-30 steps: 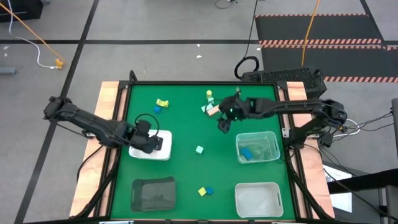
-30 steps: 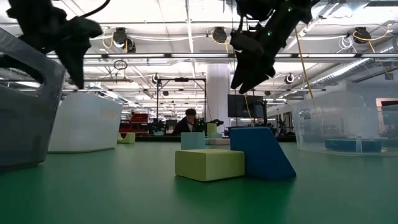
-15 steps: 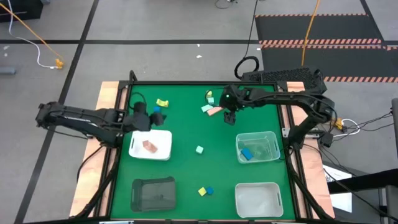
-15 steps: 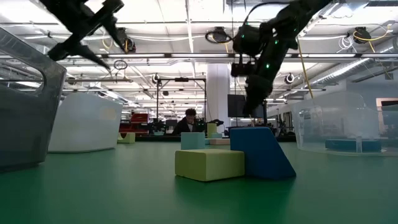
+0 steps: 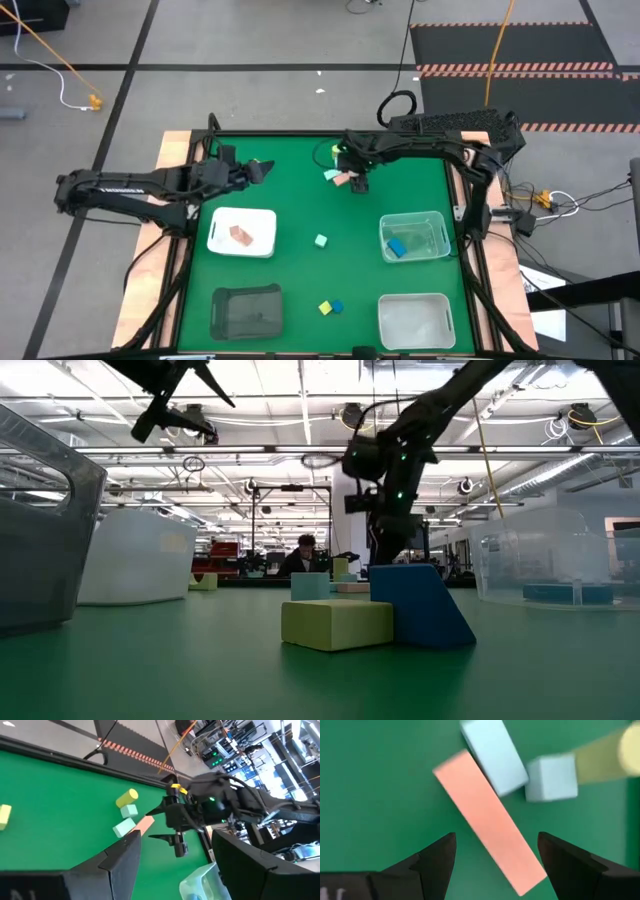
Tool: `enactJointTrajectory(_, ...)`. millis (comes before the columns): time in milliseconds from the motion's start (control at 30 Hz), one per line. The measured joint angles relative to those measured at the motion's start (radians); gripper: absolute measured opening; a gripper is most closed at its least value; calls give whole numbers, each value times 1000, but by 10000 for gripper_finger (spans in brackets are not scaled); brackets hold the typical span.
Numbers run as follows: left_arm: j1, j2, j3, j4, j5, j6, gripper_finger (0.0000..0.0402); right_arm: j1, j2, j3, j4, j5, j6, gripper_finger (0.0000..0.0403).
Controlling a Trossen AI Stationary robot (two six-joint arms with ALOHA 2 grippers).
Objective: Sort & place blocks by color
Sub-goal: Put the light brown block into the white bin
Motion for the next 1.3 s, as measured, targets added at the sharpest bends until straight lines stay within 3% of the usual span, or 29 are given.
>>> enactJointTrajectory(167, 19, -2, 0, -1, 3, 41, 244, -5, 91, 110, -104, -3, -24, 270)
enactJointTrajectory(500, 23, -2, 0, -3, 5, 106, 244, -8, 112, 128, -104, -77, -67, 263)
enactJointTrajectory(1033, 23, -2, 0, -3, 7, 121, 244, 7, 152, 129, -134, -74, -10, 127)
enactJointTrajectory(1300, 23, -2, 0, -6, 7, 124, 244, 22, 99, 122, -193, -71, 22, 115)
